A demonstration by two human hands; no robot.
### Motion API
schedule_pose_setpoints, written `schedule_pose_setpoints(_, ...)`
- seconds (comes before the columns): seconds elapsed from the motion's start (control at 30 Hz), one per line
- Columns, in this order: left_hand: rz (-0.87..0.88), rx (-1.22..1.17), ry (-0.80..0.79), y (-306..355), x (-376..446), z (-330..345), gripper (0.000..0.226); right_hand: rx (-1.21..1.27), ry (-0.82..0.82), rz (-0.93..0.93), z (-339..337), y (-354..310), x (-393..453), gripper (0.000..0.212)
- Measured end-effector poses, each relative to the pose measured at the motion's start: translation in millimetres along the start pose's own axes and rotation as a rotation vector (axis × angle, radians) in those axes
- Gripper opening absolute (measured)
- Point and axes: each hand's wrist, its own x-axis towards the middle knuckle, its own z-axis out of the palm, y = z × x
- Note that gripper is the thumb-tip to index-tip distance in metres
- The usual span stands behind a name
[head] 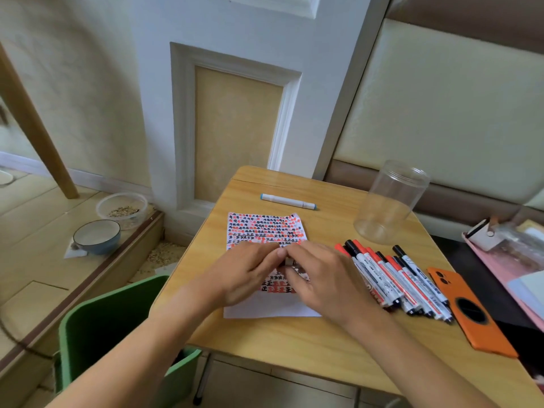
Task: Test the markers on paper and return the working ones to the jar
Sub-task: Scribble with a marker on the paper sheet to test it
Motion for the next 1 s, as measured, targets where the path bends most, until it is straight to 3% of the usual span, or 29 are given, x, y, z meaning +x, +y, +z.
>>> schedule_pose_setpoints(0.27,-0.013,-0.020,-0.006,5.8,-7.0,16.0,0.046,0.146,-0.103,0.121,-1.2,-0.5,-20.1,0.033)
schedule_pose_setpoints(0.37,0.001,0.002,0.019,7.0,-6.8,17.1,0.038,0.153,-0.074,0.137,0.9,-2.7,-20.6,0.031)
schedule_pose_setpoints(0.57,0.031,0.031,0.019,2.6,-5.3,18.7,0.049,0.243,-0.084,0.171,-4.9,-3.5,-18.7,0.021)
schedule_pose_setpoints(0.77,0.075,0.103,0.027,2.3,-1.3,16.4,0.038,0.191,-0.088,0.259,-8.7,0.9,-22.4,0.027)
schedule_pose_setpoints(0.9,0.025,0.135,0.103,-4.3,0.3,10.0,0.042,0.203,-0.109,0.339,-6.5,3.1,-23.8,0.024)
schedule_pose_setpoints(1.0,-0.053,0.207,0.180,-16.0,2.7,4.0,0.025,0.283,-0.046,0.412,-2.6,7.9,-27.8,0.017)
